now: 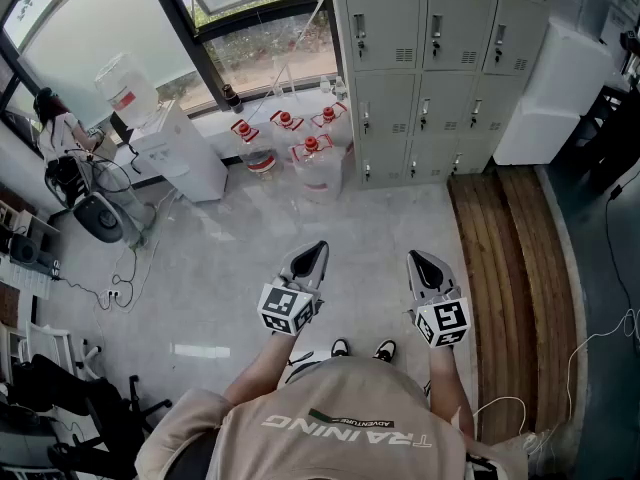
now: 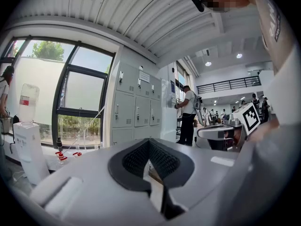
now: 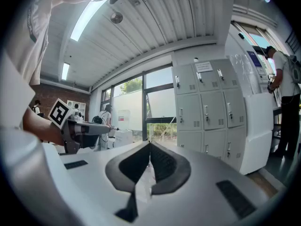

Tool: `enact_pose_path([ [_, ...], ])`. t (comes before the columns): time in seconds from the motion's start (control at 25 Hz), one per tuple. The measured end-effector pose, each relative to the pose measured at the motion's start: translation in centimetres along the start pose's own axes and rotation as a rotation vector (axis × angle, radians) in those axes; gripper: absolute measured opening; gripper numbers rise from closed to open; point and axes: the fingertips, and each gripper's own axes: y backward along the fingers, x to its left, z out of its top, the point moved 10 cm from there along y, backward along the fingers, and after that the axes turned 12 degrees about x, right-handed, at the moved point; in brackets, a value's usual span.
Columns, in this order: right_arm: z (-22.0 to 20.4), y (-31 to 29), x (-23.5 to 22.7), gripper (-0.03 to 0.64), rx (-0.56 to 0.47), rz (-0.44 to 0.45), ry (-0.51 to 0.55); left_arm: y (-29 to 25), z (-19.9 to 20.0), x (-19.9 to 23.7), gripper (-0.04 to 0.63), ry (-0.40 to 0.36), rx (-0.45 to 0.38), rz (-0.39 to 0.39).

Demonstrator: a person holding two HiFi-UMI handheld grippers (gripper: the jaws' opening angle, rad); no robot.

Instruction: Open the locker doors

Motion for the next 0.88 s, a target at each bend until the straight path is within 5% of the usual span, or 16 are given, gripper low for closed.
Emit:
enact_pose_path([
  [0.88, -1.1, 0.1, -2.2, 0.012, 0.035, 0.044, 0.013, -3.6, 0.4, -1.6, 0.006, 0.003, 0.049, -0.06],
])
